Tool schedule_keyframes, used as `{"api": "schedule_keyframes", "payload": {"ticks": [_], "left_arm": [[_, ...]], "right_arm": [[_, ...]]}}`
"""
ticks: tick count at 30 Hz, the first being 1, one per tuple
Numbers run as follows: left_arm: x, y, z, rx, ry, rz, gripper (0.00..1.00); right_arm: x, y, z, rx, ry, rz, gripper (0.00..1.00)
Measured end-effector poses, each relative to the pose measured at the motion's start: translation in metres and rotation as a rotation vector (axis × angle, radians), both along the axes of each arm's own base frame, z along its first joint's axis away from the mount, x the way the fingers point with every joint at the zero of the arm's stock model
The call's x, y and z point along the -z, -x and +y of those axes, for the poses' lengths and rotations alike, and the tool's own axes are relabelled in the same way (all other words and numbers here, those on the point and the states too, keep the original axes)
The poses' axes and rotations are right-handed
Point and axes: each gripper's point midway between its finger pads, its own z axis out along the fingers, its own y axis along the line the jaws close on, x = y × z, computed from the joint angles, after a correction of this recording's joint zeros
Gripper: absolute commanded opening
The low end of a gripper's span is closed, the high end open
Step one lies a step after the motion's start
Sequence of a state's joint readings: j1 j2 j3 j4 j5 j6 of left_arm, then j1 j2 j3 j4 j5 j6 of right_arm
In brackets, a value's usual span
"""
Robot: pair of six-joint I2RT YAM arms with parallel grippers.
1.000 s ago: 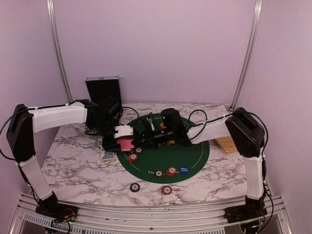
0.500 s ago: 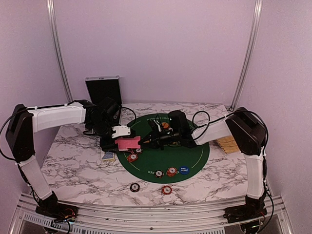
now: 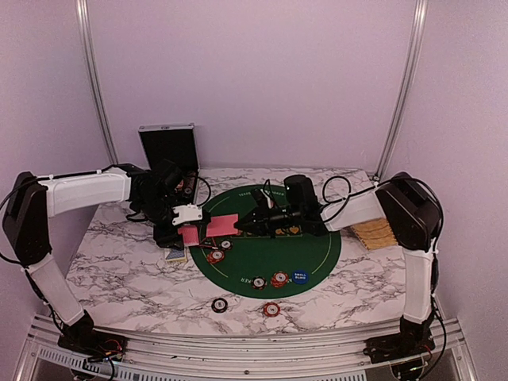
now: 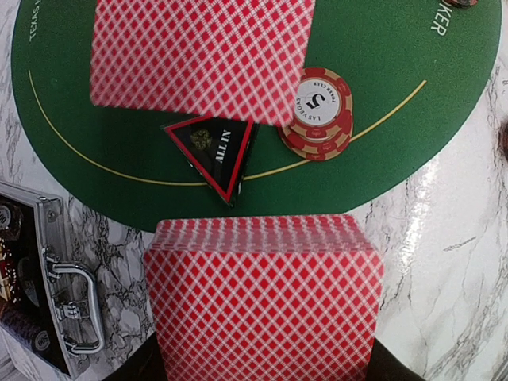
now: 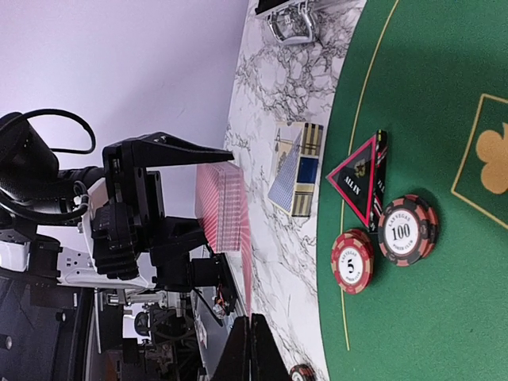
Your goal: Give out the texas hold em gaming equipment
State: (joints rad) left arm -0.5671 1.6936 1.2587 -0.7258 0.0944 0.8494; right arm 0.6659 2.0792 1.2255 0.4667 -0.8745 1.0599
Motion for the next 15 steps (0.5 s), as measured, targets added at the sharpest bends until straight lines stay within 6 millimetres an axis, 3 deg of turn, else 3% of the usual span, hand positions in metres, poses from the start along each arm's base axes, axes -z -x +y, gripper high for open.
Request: {"api": "schedule_keyframes", "payload": {"ticks": [6,11,15], "left_arm": [[-0.003,0.002,0.006,-0.010,0.002,-0.003,0.05],[-0.005,0.004,0.007,-0.011,0.005,-0.005,0.05],[-0.010,0.004,0.007,-0.011,0.012,-0.015,0.05]], "right_arm": [[-0.002,-0.008,-0.003,0.007,0.011,-0.002,0.00],[-0.017,-0.033,0.017,-0.002,-0.022,-0.046,0.00],[-0.007,-0.057,0.035,0.001,-0.014,-0.059,0.00]]}}
